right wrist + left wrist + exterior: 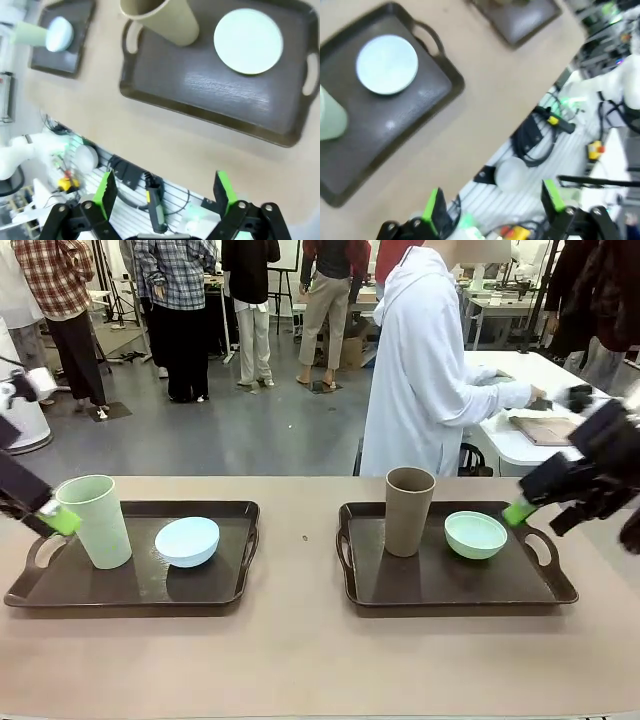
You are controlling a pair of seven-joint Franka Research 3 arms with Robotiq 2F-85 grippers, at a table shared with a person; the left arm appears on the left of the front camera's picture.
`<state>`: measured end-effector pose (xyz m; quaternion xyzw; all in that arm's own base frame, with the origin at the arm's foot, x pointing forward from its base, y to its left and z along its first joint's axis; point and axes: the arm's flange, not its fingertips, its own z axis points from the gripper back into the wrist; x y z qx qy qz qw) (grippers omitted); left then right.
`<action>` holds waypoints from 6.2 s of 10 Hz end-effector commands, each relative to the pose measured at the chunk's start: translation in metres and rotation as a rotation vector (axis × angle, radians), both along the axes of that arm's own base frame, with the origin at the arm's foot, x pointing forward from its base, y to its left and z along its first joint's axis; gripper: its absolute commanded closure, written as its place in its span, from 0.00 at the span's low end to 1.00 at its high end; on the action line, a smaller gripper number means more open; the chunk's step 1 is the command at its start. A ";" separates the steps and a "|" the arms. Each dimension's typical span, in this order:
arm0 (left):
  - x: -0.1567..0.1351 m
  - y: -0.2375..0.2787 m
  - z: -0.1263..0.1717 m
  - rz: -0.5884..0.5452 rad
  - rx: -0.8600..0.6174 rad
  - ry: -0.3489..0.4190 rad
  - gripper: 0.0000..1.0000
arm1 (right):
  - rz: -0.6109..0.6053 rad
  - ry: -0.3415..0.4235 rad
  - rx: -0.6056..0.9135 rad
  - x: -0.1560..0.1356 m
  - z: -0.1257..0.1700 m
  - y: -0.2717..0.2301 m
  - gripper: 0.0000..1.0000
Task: Set up a tray with a mat and arrange the tableware.
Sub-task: Pick up the Picnic Bowl and Reusable plastic cup from the Handle tray in front of the human's position and hold them in the air.
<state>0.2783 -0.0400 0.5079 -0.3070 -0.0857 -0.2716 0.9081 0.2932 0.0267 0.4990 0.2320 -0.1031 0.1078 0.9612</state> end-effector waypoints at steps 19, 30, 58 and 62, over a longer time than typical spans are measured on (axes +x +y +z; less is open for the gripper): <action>-0.033 0.203 -0.041 0.487 -0.419 0.206 0.00 | -0.162 -0.063 0.577 -0.098 -0.069 -0.220 0.00; -0.033 0.203 -0.041 0.487 -0.419 0.206 0.00 | -0.162 -0.063 0.577 -0.098 -0.069 -0.220 0.00; 0.003 0.155 -0.026 0.345 -0.292 0.088 0.00 | -0.123 -0.003 0.482 -0.066 -0.053 -0.201 0.00; 0.079 0.015 0.032 -0.067 0.047 -0.127 0.00 | -0.170 0.178 0.240 0.041 -0.009 -0.144 0.00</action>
